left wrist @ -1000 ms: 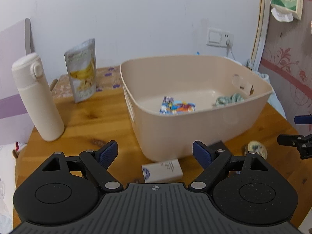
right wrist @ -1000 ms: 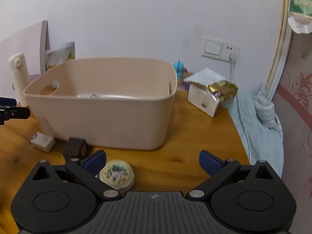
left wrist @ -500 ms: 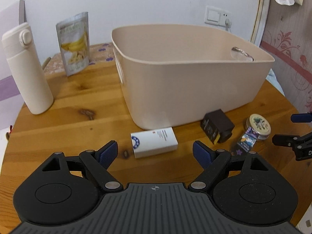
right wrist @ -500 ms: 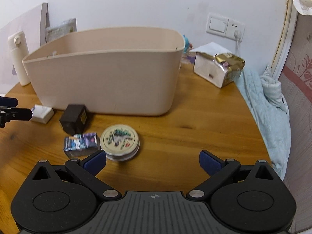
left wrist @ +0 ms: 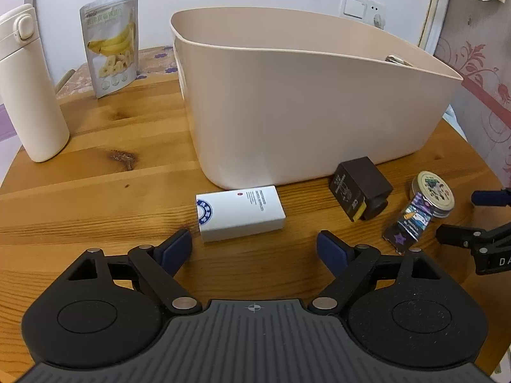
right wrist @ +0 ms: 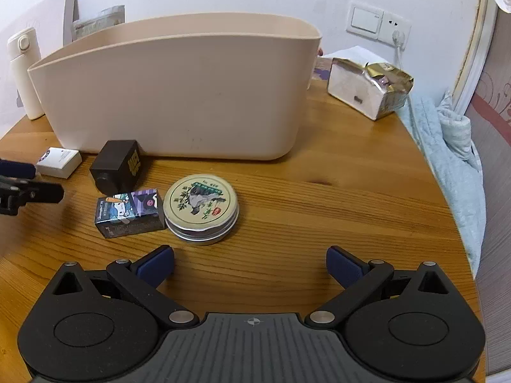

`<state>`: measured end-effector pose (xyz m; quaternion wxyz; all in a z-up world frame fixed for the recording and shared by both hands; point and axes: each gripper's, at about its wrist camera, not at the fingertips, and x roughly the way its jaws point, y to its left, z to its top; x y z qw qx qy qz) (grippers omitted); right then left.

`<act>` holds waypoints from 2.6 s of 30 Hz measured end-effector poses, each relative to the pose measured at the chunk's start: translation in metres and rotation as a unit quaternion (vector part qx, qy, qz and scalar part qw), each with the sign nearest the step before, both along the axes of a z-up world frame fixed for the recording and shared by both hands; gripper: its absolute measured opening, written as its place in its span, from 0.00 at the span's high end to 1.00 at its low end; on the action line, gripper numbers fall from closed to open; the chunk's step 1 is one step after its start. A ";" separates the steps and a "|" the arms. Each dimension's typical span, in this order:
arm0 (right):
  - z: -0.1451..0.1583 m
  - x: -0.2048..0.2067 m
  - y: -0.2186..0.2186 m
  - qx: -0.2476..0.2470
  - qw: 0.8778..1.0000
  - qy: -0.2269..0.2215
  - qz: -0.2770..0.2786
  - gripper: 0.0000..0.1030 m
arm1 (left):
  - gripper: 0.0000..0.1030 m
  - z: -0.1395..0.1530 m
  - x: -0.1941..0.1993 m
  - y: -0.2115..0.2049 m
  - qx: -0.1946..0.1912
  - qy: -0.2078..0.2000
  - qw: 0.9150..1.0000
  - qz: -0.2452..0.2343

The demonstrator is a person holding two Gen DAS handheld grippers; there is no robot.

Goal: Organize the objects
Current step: 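Grasp the white medicine box with left tool while right tool grasps the round metal tin, then lift the white box with left tool while right tool carries the tin over the bin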

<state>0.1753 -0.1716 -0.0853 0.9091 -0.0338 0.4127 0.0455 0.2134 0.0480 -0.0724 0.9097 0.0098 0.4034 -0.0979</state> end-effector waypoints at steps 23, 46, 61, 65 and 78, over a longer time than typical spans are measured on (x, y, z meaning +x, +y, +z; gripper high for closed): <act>-0.006 0.022 0.011 0.011 0.999 -0.029 -0.022 0.00 | 0.21 -0.006 0.021 -0.001 0.016 -0.030 0.999 0.012; 0.000 0.013 0.022 0.019 0.999 -0.049 0.000 0.50 | 0.39 0.000 0.010 0.005 0.001 -0.034 0.999 0.008; 0.016 -0.010 0.017 0.020 0.997 -0.072 0.002 0.50 | 0.39 0.019 -0.017 0.005 -0.006 -0.050 0.999 -0.002; 0.023 -0.019 0.013 0.020 0.997 -0.081 -0.001 0.50 | 0.39 0.024 -0.024 0.006 -0.007 -0.057 0.998 -0.005; 0.051 -0.039 0.004 0.015 0.992 -0.123 -0.009 0.50 | 0.39 0.049 -0.048 0.015 -0.011 -0.089 0.996 -0.007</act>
